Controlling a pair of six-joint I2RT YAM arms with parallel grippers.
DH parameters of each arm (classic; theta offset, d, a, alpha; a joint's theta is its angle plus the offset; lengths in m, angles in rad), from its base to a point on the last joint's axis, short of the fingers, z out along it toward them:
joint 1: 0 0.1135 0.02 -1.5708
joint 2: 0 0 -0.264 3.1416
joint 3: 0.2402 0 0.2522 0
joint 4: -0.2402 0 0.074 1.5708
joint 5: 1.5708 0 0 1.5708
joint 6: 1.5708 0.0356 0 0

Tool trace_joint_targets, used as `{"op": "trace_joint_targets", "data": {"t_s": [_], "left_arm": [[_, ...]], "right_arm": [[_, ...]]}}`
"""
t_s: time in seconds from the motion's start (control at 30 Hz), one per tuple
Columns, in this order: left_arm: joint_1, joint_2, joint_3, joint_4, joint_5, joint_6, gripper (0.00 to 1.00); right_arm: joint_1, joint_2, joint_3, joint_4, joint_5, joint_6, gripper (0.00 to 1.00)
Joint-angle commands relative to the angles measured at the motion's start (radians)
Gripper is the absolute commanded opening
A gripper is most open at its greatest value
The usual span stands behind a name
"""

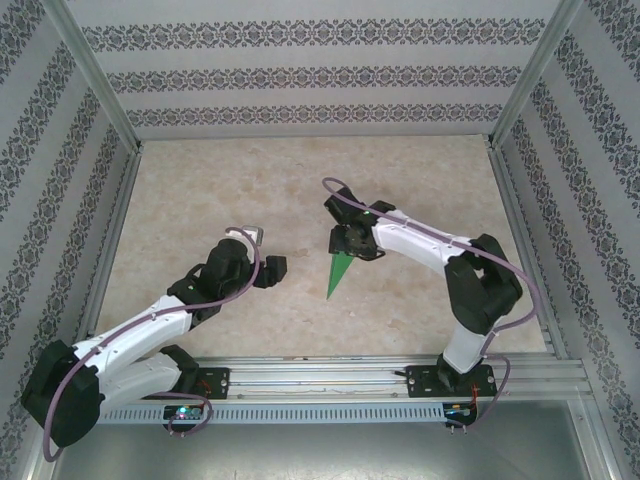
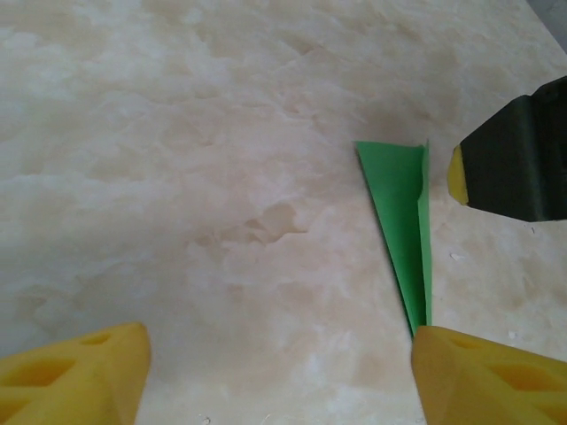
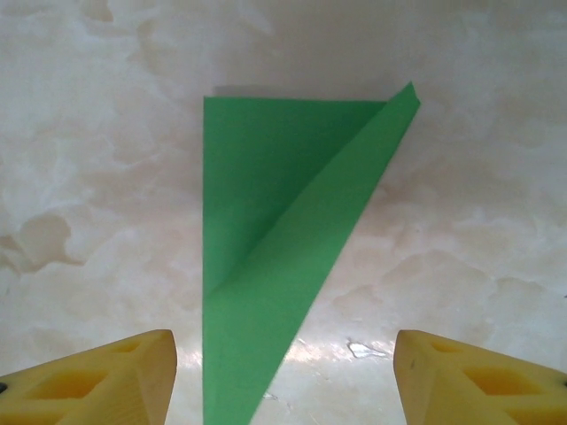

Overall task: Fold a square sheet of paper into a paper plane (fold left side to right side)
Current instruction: Pick up the paper plane at the center of the table, then place the paper plane at the center of the table.

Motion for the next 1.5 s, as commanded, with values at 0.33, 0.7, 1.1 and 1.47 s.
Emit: {"op": "trace_joint_targets", "data": {"t_s": [0.33, 0.7, 1.1, 1.47], "left_arm": [[0.027, -0.076, -0.059, 0.045, -0.027, -0.013, 0.85], [0.033, -0.085, -0.047, 0.021, -0.03, -0.007, 0.86], [0.038, -0.107, -0.008, -0.029, -0.038, -0.005, 0.87], [0.056, -0.185, 0.007, -0.042, -0.057, -0.082, 0.91]], "right_arm": [[0.041, 0.196, 0.147, -0.11, 0.081, 0.114, 0.54], [0.054, 0.19, 0.111, -0.103, 0.06, 0.157, 0.35], [0.061, 0.01, 0.042, -0.097, 0.063, 0.159, 0.0], [0.023, -0.268, -0.094, 0.083, -0.026, 0.01, 0.0]]}}
